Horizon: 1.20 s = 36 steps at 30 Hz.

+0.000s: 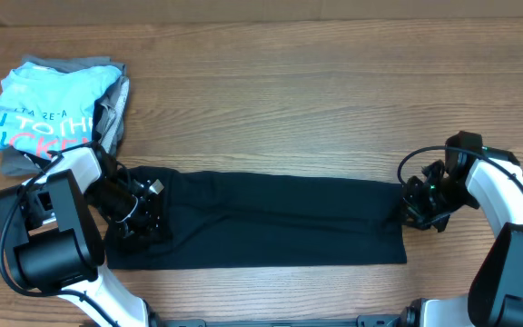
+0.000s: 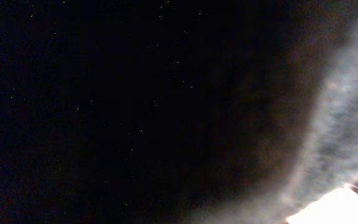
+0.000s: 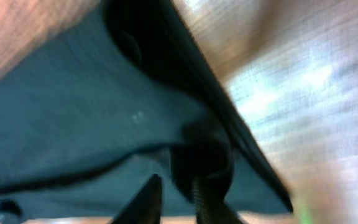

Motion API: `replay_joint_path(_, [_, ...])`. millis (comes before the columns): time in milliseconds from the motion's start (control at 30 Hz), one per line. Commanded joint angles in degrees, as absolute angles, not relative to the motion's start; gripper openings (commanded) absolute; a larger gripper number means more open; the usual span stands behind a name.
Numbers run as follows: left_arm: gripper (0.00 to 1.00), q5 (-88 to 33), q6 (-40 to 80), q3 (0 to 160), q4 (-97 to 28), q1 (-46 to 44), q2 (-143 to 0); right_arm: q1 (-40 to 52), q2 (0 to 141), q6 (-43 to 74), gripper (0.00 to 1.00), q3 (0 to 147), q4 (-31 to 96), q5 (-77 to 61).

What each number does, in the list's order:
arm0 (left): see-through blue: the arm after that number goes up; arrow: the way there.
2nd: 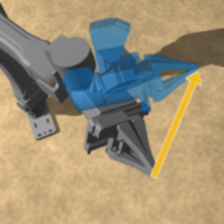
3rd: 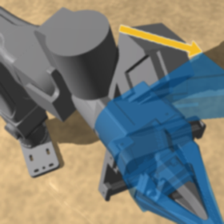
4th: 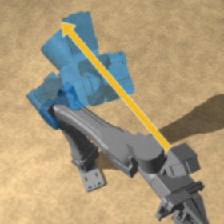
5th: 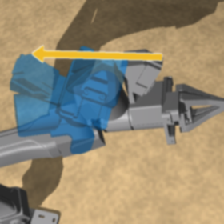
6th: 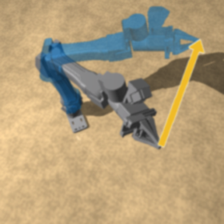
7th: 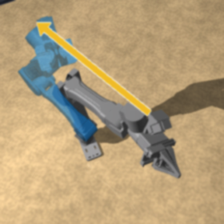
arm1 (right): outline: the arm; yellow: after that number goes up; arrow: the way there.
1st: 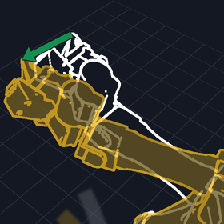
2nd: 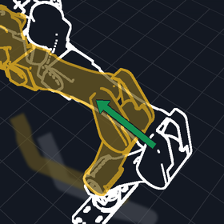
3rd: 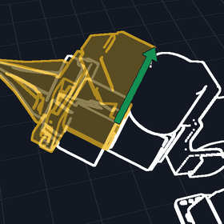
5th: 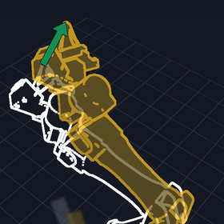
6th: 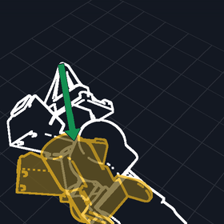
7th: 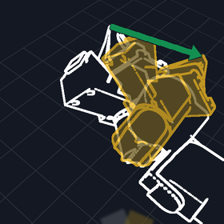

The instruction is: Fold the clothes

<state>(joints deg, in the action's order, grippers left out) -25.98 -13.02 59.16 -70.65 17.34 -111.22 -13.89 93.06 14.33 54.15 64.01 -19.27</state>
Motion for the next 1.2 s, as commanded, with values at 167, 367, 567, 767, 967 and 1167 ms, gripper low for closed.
replay_joint_path(167, [0.04, -24.86, -11.75, 58.65, -70.41, 17.26, -109.80, -14.24, 92.16, 21.26, 0.04, 46.87, 57.98, -8.14])
replay_joint_path(367, [0.04, -24.88, -11.75, 58.65, -70.28, 17.26, -109.80, -19.57, 92.03, 19.68, 0.10, 50.33, 58.54, -9.54])
replay_joint_path(567, [0.04, -25.15, -11.75, 59.09, -70.48, 17.23, -109.80, -20.49, 92.05, 14.55, 0.51, 52.62, 58.96, -16.84])
replay_joint_path(767, [0.07, -30.46, -13.74, 63.88, -70.89, 17.21, -107.11, -20.21, 91.92, -0.86, 0.29, 52.56, 57.34, -38.02])
replay_joint_path(967, [0.05, -33.06, -16.08, 66.08, -70.85, 16.29, -98.91, -18.83, 91.92, -3.16, 0.20, 52.49, 58.65, -42.04])
replay_joint_path(1167, [0.09, -31.18, -15.46, 63.72, -68.47, 6.92, -92.62, -13.85, 91.94, 2.22, 0.18, 52.45, 58.11, -35.22])
